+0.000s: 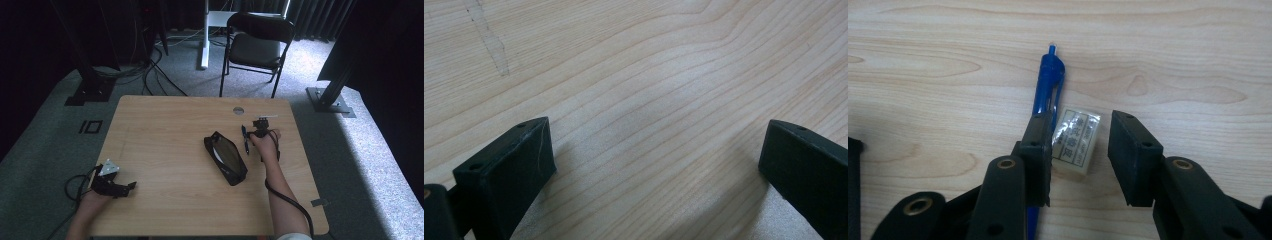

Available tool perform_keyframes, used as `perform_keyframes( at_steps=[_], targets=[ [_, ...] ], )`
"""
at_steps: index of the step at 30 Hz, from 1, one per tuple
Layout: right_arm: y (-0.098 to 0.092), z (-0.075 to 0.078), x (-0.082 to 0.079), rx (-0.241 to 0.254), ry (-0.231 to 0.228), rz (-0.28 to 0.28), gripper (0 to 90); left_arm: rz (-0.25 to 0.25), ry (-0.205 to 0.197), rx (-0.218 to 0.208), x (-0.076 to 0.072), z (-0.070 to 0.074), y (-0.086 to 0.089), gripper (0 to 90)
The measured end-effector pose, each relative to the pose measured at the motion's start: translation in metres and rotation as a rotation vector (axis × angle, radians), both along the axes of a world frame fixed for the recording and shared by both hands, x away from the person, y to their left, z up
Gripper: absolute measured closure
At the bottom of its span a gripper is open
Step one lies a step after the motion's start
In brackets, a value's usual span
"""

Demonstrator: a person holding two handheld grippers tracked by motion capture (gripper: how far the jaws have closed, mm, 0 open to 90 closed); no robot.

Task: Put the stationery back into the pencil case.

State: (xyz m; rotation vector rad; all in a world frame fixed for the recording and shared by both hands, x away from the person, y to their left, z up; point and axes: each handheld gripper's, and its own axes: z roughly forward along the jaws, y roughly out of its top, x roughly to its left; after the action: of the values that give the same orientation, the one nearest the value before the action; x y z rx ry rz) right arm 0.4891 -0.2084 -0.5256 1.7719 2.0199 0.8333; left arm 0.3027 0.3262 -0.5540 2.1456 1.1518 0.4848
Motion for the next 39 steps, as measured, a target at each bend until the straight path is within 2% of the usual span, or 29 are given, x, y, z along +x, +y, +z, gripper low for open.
perform_keyframes(
  at_steps=[2, 5, 9, 10, 13, 15, 24, 25, 32, 33, 34, 39],
  targets=[
    [0.0, -0.001, 0.001, 0.011, 0.001, -0.007, 61.1, 0.0, 0.0, 0.0, 0.0, 0.0, 0.0, 1.6],
    [0.002, -0.001, 0.003, -0.004, 0.003, -0.002, 61.1, 0.0, 0.0, 0.0, 0.0, 0.0, 0.0, 1.6],
    [0.002, -0.002, 0.004, 0.002, 0.013, -0.001, 61.1, 0.0, 0.0, 0.0, 0.0, 0.0, 0.0, 1.6],
    [0.002, -0.005, 0.004, -0.004, 0.032, -0.003, 66.0, 0.0, 0.0, 0.0, 0.0, 0.0, 0.0, 1.6],
    [0.002, -0.007, 0.004, 0.002, 0.034, -0.007, 67.5, 0.0, 0.0, 0.0, 0.0, 0.0, 0.0, 1.6],
    [0.001, -0.005, 0.003, -0.011, 0.045, -0.008, 68.0, 0.0, 0.0, 0.0, 0.0, 0.0, 0.0, 1.6],
    [-0.006, 0.014, -0.006, -0.003, 0.033, -0.001, 68.1, 0.0, 0.0, 0.0, 0.0, 0.0, 0.0, 1.6],
    [-0.004, 0.023, -0.012, 0.009, 0.023, 0.022, 68.1, 0.0, 0.0, 0.0, 0.0, 0.0, 0.0, 1.6],
    [0.01, 0.048, -0.032, 0.041, -0.048, 0.106, 68.2, 0.0, 0.0, 0.0, 0.0, 0.0, 0.0, 1.6],
    [0.01, 0.048, -0.032, 0.041, -0.048, 0.106, 68.2, 0.0, 0.0, 0.0, 0.0, 0.0, 0.0, 1.6],
    [0.017, 0.055, -0.039, 0.042, -0.064, 0.14, 68.2, 0.0, 0.0, 0.0, 0.0, 0.0, 0.0, 1.6],
    [0.036, 0.07, -0.057, 0.065, -0.091, 0.22, 68.3, 0.0, 0.0, 0.0, 0.0, 0.0, 0.0, 1.6]
  ],
)
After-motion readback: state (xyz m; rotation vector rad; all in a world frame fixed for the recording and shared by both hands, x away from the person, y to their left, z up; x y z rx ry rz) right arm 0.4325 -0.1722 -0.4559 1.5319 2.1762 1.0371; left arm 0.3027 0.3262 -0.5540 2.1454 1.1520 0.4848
